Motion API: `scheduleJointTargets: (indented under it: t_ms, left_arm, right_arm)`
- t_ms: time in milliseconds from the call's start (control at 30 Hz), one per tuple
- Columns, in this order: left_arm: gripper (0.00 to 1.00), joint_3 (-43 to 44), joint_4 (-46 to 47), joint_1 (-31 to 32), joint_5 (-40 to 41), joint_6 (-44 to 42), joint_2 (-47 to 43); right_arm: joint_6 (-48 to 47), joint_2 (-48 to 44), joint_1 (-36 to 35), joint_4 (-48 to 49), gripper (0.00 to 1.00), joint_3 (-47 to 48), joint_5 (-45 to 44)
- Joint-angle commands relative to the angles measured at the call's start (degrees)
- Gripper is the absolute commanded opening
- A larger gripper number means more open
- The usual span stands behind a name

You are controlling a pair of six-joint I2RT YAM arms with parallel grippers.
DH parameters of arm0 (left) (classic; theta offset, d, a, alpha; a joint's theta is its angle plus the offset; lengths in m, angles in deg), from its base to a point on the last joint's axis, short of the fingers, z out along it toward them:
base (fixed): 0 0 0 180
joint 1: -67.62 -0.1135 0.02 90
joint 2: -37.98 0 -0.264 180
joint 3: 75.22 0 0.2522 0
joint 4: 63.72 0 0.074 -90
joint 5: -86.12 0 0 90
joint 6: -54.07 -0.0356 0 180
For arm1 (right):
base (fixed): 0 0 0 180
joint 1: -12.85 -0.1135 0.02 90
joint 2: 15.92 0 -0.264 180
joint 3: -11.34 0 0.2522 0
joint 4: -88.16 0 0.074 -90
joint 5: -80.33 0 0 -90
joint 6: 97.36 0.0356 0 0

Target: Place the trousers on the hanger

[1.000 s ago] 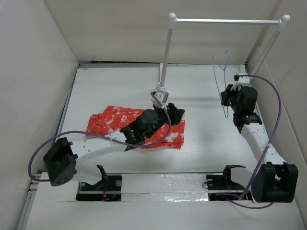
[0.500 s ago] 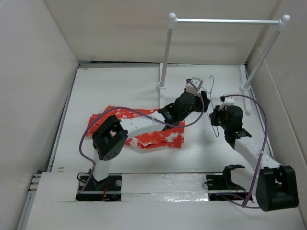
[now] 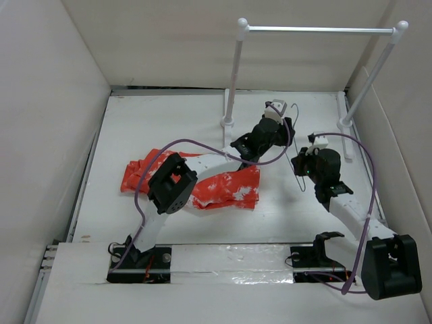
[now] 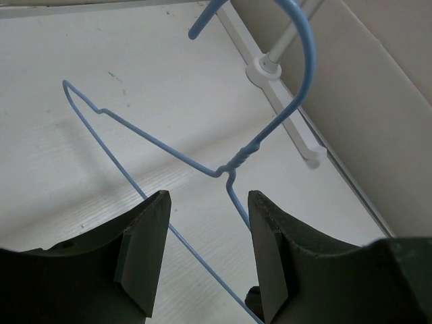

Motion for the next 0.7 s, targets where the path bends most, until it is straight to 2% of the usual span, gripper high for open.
scheduleJointTargets:
  t_ms: [0, 300, 433, 533, 633, 667]
  left_arm:
    - [0.47, 2.7, 5.2, -0.8, -2.2, -1.1, 0.5]
    - [0.42, 6.1, 5.7, -1.3, -3.4, -1.7, 3.9]
    - [0.4, 10.5, 4.2, -2.4, -3.9, -1.1, 6.4]
    - [0.31, 12.1, 2.1, -3.0, -4.6, 0.0, 8.3]
    - [0.11, 10.1, 2.8, -3.5, -4.6, 1.2, 7.5]
    - [0.0, 9.1, 3.5, -3.5, -4.5, 1.4, 7.2]
  right_arm:
    - [0.1, 0.6, -0.5, 4.6, 0.0, 0.2, 0.4]
    - [0.6, 3.4, -1.6, 6.2, 0.0, 0.3, 0.3]
    - [1.0, 4.4, -2.8, 6.2, 0.0, 0.5, -0.6]
    - [1.1, 4.5, -4.0, 6.1, 0.0, -0.2, -1.6]
    - [1.5, 3.1, -4.8, 5.4, 0.0, -1.4, -2.9]
    - [1.5, 2.6, -4.8, 5.1, 0.01, -1.8, -3.2]
